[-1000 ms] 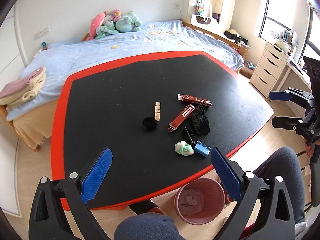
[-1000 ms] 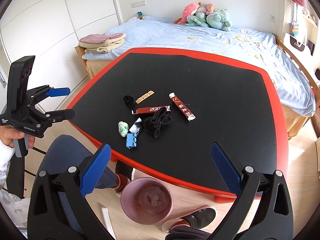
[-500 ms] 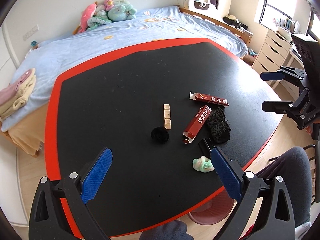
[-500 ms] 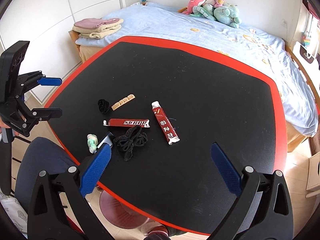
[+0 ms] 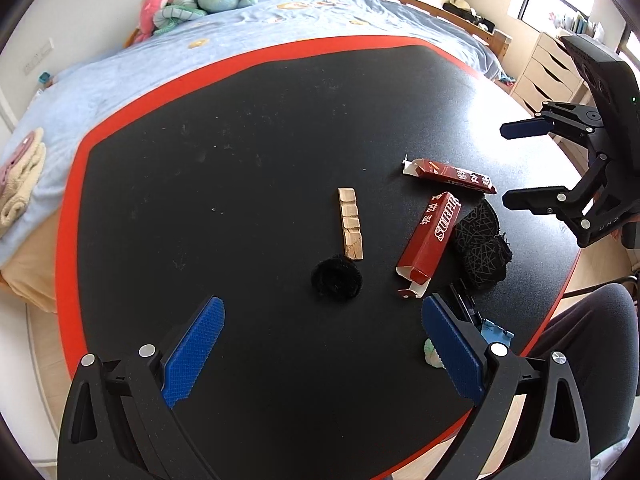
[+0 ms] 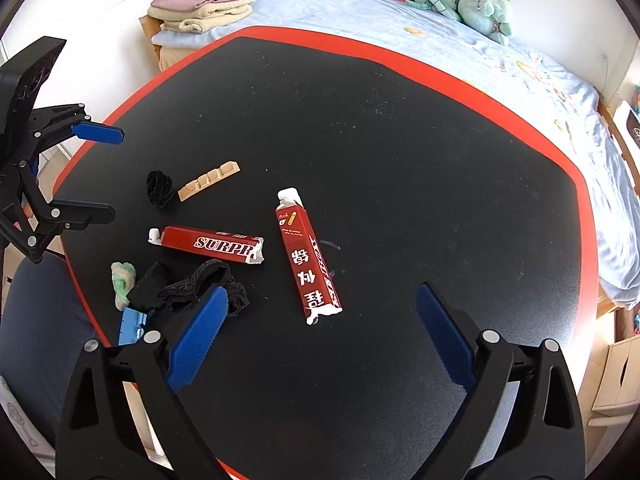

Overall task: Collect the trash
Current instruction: 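Grasp the black hair tie with the left tool while the right tool grasps the red tube, then carry hair tie and red tube over the wastebasket and open both tools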

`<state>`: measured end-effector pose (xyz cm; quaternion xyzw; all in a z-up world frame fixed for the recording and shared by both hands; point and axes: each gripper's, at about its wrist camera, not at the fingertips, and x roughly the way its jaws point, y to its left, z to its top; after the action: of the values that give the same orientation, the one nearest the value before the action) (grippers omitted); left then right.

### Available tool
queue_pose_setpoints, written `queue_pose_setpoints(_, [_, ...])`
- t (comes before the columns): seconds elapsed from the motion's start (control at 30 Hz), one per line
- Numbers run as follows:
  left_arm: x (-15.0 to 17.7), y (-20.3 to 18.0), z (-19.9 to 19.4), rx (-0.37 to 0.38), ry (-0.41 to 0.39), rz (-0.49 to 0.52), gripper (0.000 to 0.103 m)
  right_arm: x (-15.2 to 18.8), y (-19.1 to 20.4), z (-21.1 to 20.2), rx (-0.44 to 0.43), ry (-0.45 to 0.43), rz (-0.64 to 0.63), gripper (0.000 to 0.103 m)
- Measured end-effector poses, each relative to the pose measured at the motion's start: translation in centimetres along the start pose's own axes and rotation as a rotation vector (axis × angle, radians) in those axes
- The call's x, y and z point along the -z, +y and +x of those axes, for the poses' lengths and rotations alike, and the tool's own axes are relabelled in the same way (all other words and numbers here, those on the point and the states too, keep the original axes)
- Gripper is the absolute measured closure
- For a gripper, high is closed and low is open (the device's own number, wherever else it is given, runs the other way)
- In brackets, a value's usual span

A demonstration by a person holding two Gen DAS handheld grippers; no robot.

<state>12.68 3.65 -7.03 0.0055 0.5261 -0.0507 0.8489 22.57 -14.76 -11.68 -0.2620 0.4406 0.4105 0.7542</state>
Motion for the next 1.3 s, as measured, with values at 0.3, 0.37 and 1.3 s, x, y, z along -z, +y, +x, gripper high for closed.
queue_pose_setpoints(0.3, [-0.5, 0.3, 2.1, 0.012, 0.031, 0.006, 0.031, 0.1, -0.2, 2.3, -0.028, 0.034, -0.009, 0.046])
queue_pose_setpoints(0.37, [-0.5, 0.3, 2.3, 0.010, 0.034, 0.005, 0.046, 0.2, -0.1, 2.5, -0.035, 0.033, -0.009, 0.052])
queue_pose_setpoints(1.3, [1.0, -0.3, -1.2, 0.011, -0.019, -0.031, 0.082, 1.9, 0.6, -0.6, -0.024, -0.046, 0.086, 0.088])
